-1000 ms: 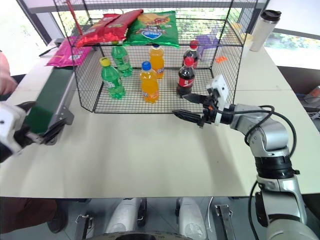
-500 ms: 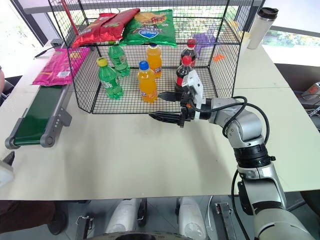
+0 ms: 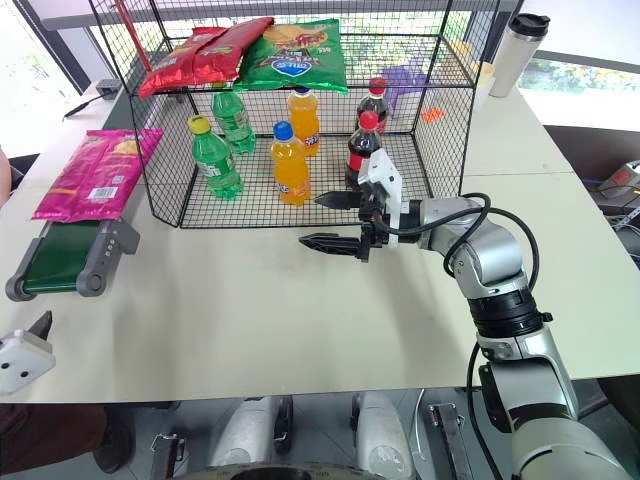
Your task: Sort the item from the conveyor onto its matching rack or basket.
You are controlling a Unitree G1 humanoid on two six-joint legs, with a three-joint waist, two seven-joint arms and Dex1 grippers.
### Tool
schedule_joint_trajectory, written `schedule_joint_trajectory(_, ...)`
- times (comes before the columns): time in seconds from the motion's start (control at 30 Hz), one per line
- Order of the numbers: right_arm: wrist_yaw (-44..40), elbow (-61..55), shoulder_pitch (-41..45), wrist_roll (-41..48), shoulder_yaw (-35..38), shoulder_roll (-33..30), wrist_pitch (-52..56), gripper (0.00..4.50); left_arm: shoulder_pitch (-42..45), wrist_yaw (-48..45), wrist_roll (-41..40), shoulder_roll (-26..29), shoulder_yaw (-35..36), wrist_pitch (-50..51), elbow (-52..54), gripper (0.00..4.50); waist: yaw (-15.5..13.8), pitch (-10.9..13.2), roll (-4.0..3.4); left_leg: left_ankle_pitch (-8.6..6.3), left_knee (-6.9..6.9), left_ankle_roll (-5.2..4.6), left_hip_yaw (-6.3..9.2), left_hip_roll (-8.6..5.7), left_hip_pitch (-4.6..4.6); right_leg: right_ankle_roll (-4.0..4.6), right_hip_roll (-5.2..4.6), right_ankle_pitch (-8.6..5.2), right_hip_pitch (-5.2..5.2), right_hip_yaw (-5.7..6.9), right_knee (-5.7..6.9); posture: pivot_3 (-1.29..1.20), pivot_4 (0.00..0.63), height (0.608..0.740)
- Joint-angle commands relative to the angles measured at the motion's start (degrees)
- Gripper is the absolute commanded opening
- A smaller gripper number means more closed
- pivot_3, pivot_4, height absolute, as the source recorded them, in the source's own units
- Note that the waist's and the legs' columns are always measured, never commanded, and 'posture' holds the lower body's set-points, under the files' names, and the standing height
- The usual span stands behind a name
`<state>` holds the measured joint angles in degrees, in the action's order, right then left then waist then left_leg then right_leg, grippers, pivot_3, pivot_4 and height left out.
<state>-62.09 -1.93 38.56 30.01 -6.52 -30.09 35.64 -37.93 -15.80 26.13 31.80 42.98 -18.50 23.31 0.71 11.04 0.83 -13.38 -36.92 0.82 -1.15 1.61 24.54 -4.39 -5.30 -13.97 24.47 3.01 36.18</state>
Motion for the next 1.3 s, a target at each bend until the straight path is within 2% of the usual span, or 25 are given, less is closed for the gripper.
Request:
schedule_joint_trajectory(0.03,0.0,-2.1,-0.1,0.2,1.1,-0.5,-0.8,4.45,0.0,0.6,0.4,0.1,-0.4,-0.3,0.2,4.5,0.0,0.0,0.0,0.0,-0.01,0.0,0.0,0.01,0.0,0.0,0.02,0.01,0.0,0.0,0.0,0.0,0.15,0.74)
schedule_joint_trajectory(0.53,1.2,-2.5,-1.2,0.1,1.4,-0.4,-1.0,4.45,-0.7,0.1,0.1,-0.1,-1.7,0.0,-1.1,4.5,0.0,0.0,0.0,0.0,-0.06,0.0,-0.01,0.08,0.0,0.02,0.09,0.04,-0.01,0.0,0.01,0.0,0.15,0.74)
schedule_joint_trajectory(0.9,2.4,-3.2,-2.1,-0.2,1.6,-0.5,-1.3,4.45,1.9,-0.4,-0.3,2.1,-3.8,0.2,-4.3,4.5,-0.1,0.0,0.01,0.0,-0.1,0.0,-0.01,0.15,-0.01,0.05,0.18,0.07,-0.01,-0.01,0.04,0.0,0.15,0.74)
schedule_joint_trajectory(1.03,2.9,-3.6,-2.4,-0.3,1.7,-0.6,-1.4,4.5,4.9,-0.6,-0.5,4.4,-5.1,0.8,-6.2,3.32,-0.1,0.0,0.01,0.0,-0.12,0.0,0.0,0.19,-0.04,0.11,0.25,0.1,-0.02,-0.01,0.07,0.0,0.15,0.74)
schedule_joint_trajectory(1.27,3.4,-3.8,-2.6,-0.4,1.6,-0.6,-1.7,4.5,7.5,-1.4,-2.2,6.0,-5.3,1.7,-6.7,0.19,0.0,0.0,0.01,0.0,-0.11,0.0,-0.02,0.22,-0.06,-0.01,0.3,0.19,-0.02,-0.01,0.08,0.0,0.15,0.74)
schedule_joint_trajectory(1.3,3.5,-3.7,-2.7,-0.4,1.7,-0.6,-1.8,4.5,7.2,-1.5,-3.1,5.4,-4.8,2.1,-5.8,0.02,0.0,0.0,0.01,0.0,-0.11,0.0,-0.02,0.23,-0.06,-0.01,0.3,0.19,-0.02,-0.01,0.08,0.0,0.15,0.74)
